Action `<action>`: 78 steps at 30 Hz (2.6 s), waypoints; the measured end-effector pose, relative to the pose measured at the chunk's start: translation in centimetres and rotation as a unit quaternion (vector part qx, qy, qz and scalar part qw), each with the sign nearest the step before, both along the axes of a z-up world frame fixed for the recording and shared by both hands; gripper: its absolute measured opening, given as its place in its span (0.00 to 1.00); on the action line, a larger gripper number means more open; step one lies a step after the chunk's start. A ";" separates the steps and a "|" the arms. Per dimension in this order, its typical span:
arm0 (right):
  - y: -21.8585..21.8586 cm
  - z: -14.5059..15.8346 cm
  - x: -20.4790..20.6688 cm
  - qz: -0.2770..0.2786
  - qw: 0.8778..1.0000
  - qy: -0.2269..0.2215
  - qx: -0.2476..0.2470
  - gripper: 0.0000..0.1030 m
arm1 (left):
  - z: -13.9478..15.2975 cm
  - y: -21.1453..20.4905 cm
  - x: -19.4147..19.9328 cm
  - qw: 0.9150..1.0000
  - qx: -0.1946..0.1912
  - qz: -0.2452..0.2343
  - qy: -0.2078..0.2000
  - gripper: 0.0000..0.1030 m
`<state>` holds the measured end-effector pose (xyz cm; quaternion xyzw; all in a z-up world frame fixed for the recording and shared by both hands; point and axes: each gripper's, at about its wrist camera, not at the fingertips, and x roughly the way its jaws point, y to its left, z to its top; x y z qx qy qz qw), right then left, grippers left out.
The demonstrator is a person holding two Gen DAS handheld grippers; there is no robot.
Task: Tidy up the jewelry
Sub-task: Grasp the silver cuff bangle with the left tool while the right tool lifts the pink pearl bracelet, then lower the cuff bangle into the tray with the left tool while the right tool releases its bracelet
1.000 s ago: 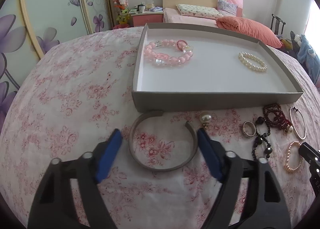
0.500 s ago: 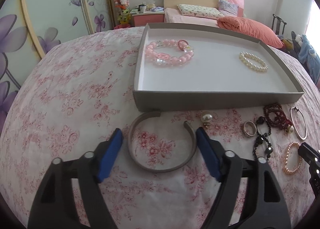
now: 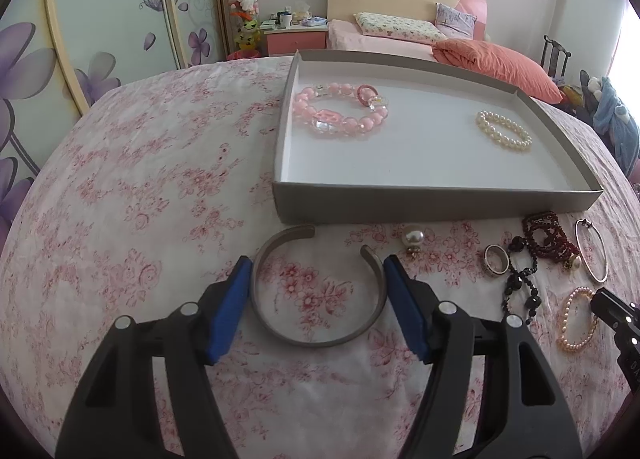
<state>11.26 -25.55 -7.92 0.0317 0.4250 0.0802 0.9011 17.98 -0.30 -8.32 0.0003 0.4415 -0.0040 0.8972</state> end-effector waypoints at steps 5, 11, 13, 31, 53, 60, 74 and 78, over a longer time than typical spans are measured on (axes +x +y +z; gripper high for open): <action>0.3 1.6 -0.3 0.008 1.000 -0.026 0.013 0.06 | 0.1 0.8 -0.7 1.000 -0.011 0.005 0.000 0.63; 1.0 3.6 -0.5 0.021 0.998 -0.055 0.034 0.06 | 0.5 1.3 -1.5 1.000 -0.021 0.010 -0.010 0.63; 1.4 4.1 -0.5 0.027 0.997 -0.065 0.041 0.06 | 0.9 1.3 -1.7 1.000 -0.021 0.011 -0.018 0.63; 2.8 6.4 -0.6 0.038 0.990 -0.106 0.079 0.06 | 5.4 -0.5 -5.7 0.988 0.012 -0.001 -0.155 0.63; 1.8 10.4 1.1 0.013 0.981 -0.176 0.076 0.06 | 8.6 -2.2 -5.7 0.977 0.019 -0.015 -0.210 0.63; 1.6 11.4 3.2 0.005 0.978 -0.195 0.072 0.06 | 9.2 -2.6 -4.1 0.975 0.021 -0.017 -0.219 0.63; 2.9 10.1 10.1 0.008 0.982 -0.176 0.064 0.06 | 8.5 -4.0 2.8 0.979 0.025 -0.028 -0.202 0.63; 3.0 8.8 12.2 0.009 0.986 -0.152 0.070 0.06 | 7.6 -4.0 5.2 0.983 0.016 -0.030 -0.182 0.63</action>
